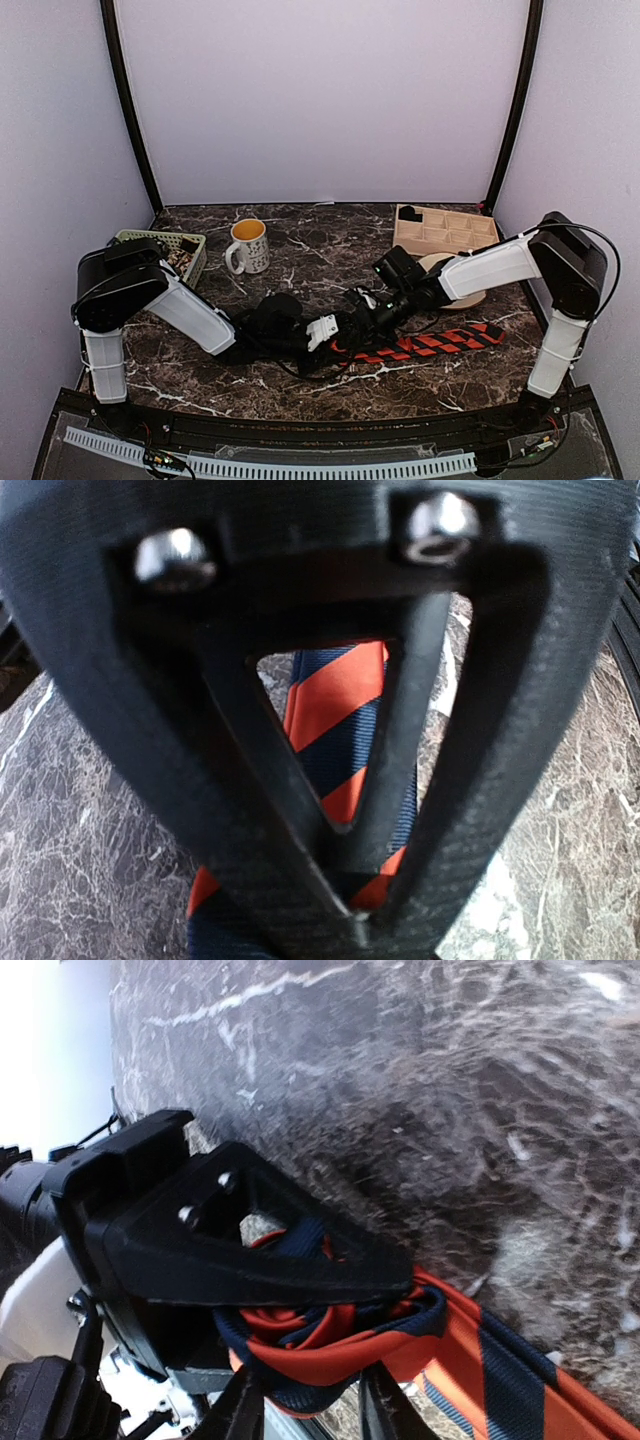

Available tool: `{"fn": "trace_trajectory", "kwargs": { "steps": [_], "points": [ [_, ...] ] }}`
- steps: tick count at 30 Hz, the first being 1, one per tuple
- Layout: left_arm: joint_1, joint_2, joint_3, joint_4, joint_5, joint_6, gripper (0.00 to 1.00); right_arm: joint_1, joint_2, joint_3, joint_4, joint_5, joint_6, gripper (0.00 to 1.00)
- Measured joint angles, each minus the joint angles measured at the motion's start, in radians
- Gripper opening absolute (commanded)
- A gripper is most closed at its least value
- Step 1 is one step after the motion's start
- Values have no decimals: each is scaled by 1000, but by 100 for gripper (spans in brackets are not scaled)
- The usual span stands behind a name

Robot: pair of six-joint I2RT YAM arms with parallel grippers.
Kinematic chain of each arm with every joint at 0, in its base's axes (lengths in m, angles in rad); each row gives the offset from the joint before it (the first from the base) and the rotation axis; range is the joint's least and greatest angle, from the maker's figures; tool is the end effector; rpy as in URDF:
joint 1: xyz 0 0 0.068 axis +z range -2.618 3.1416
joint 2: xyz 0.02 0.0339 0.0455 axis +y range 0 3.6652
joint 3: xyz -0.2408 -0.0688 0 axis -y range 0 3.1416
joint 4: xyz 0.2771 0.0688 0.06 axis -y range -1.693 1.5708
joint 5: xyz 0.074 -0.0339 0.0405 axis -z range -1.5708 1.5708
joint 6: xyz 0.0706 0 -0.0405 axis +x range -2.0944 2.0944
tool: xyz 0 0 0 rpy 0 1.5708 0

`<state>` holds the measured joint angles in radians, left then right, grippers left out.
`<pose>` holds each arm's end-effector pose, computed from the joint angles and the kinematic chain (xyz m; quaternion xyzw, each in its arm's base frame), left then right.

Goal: Roll the ties
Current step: Roll the tie at the center of the board.

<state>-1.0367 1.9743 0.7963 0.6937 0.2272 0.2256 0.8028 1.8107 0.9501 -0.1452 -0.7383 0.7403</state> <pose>0.1912 -0.3545 0.0355 0.5492 0.6521 -0.2918 0.4336 0.2235 0.2998 0.0698 0.1285 -0.8921 -0.4297 0.0553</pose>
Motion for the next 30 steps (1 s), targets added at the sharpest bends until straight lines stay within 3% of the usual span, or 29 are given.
{"fn": "trace_trajectory", "kwargs": {
  "steps": [8, 12, 15, 20, 30],
  "points": [
    [0, 0, 0, 0, 2, 3, 30, -8, -19, -2, 8, 43, 19, 32],
    [0, 0, 0, 0, 3, 3, 30, -9, -19, -2, 19, 43, 33, 21],
    [0, 0, 0, 0, 3, 2, 34, -8, -19, -2, 25, 35, 33, 3],
    [0, 0, 1, -4, -1, -9, 55, -9, -17, -4, 21, 27, 13, 0],
    [0, -32, -34, -8, 5, -27, 87, -60, -21, -82, 12, 52, -65, 0]
  ]
}}
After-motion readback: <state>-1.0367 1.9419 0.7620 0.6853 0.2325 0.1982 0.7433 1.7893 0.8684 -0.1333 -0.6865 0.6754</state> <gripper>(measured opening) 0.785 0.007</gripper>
